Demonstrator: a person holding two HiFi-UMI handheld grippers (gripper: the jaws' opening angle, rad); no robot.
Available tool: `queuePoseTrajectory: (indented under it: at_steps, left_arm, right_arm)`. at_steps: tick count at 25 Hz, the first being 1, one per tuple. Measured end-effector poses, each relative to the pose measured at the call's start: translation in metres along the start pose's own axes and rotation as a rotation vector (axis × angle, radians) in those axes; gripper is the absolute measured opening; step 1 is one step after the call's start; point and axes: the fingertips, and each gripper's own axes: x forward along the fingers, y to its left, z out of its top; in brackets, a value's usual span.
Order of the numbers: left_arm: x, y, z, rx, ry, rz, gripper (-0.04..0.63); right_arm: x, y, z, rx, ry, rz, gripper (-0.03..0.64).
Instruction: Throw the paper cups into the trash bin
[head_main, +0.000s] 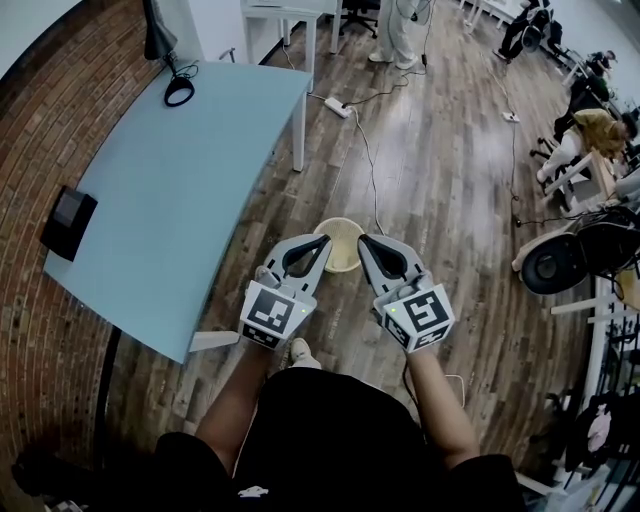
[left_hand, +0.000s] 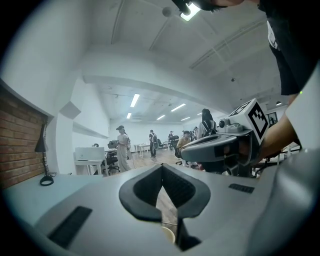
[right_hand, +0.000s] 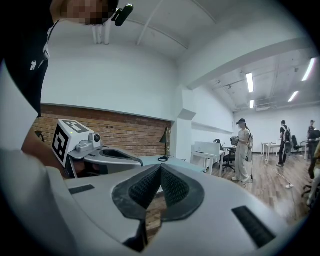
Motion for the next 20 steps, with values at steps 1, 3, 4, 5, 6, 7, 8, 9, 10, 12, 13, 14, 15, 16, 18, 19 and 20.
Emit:
queuePoseTrajectory:
  at_steps: [1,3,4,5,6,7,8,9,10,12,13,14,15,16,18,19,20]
  left_arm:
    - [0.0,-0.004,0.0,-0.001,-0.006,0.004,0.009]
    - [-0.002,-0.012,-0.002,-0.019,-0.003,0.006,0.009]
    - [-0.004,-0.017,-0.002,-0.027,0.001,0.005,0.009]
    - [-0.006,-0.021,-0.002,-0.031,0.003,0.004,0.009]
    - [-0.008,-0.025,-0.001,-0.031,0.003,0.005,0.009]
    - [-0.009,-0.029,-0.001,-0.028,0.005,0.007,0.009]
    - [-0.011,-0.032,0.0,-0.023,0.007,0.012,0.009]
    - [-0.013,-0.036,0.001,-0.017,0.01,0.018,0.009]
    - [-0.015,-0.039,0.004,-0.018,0.009,0.023,0.009]
    - [-0.02,-0.048,0.009,-0.051,-0.014,0.027,0.009]
    - [-0.023,-0.053,0.011,-0.06,-0.024,0.028,0.009]
    - [-0.026,-0.057,0.013,-0.059,-0.03,0.031,0.009]
    - [-0.029,-0.06,0.014,-0.058,-0.033,0.034,0.009]
    - [-0.032,-0.064,0.014,-0.059,-0.033,0.037,0.009]
    - [-0.04,-0.071,0.014,-0.067,-0.028,0.043,0.009]
    - [-0.044,-0.074,0.014,-0.071,-0.025,0.046,0.009]
    - [-0.048,-0.078,0.013,-0.074,-0.021,0.048,0.009]
  right_arm:
    - [-0.004,0.0,-0.001,-0.001,-0.001,0.001,0.005]
    - [-0.012,0.003,-0.002,-0.003,-0.003,0.003,0.005]
    - [-0.015,0.004,-0.002,-0.005,-0.005,0.006,0.005]
    - [-0.019,0.006,-0.002,-0.006,-0.006,0.009,0.005]
    - [-0.023,0.007,-0.002,-0.006,-0.006,0.009,0.003]
    - [-0.027,0.008,-0.003,-0.005,-0.006,0.008,0.005]
    - [-0.032,0.009,-0.002,-0.005,-0.008,0.008,0.005]
    - [-0.036,0.011,-0.002,-0.006,-0.011,0.011,0.005]
    - [-0.041,0.013,-0.001,-0.006,-0.014,0.014,0.003]
    - [-0.051,0.017,0.0,-0.007,-0.018,0.021,0.005]
    - [-0.055,0.019,0.0,-0.007,-0.02,0.024,0.003]
    - [-0.06,0.021,0.0,-0.006,-0.024,0.027,0.005]
    - [-0.064,0.023,0.0,-0.006,-0.028,0.029,0.005]
    - [-0.067,0.026,0.001,-0.007,-0.03,0.03,0.005]
    - [-0.075,0.031,0.0,-0.008,-0.031,0.027,0.005]
    - [-0.079,0.034,0.0,-0.008,-0.031,0.026,0.003]
    - [-0.082,0.037,-0.001,-0.008,-0.03,0.025,0.003]
